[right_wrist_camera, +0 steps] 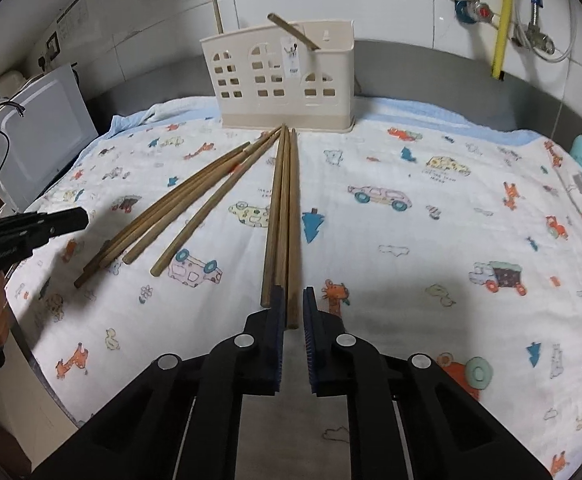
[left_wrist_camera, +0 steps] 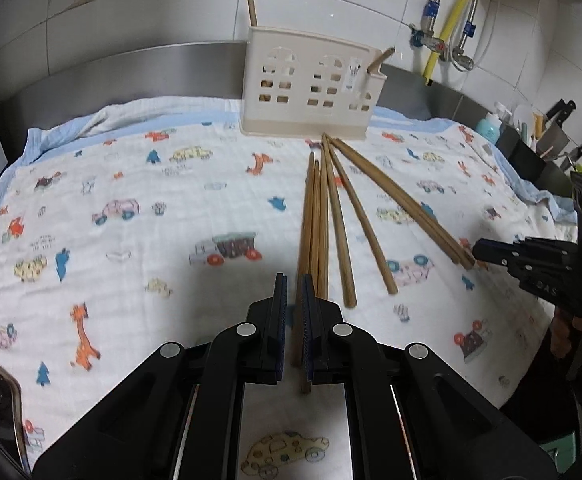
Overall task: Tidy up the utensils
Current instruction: 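Open both tools and move them back down to the chopstick pile, then grasp a chopstick with the left tool while the right tool grasps another and lifts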
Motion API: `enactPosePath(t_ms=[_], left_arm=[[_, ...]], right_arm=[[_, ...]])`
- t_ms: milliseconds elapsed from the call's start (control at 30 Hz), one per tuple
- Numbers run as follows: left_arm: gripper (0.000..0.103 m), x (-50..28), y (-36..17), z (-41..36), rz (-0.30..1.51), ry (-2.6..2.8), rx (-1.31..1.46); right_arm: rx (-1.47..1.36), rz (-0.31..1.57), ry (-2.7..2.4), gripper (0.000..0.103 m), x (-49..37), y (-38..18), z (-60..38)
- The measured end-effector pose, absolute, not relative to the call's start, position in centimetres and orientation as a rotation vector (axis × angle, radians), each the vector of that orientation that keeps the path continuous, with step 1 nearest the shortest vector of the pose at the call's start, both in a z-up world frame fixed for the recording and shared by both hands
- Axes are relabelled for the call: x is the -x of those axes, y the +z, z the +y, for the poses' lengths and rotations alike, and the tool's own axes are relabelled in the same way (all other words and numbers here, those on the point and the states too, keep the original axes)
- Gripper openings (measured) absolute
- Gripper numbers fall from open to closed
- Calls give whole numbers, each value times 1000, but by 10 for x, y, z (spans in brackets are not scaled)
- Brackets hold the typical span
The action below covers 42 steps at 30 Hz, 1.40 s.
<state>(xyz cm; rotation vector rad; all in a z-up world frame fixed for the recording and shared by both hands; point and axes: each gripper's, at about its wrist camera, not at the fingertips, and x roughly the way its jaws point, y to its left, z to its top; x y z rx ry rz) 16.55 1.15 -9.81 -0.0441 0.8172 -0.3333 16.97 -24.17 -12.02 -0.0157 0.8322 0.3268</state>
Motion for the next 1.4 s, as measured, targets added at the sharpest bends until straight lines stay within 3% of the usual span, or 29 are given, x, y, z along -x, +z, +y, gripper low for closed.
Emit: enactPosePath(t_ms=[1400], left_arm=[[10,-168,-128,-3,873,-294,-29]], right_arm=[[39,838,315,8,-186,-134,-236]])
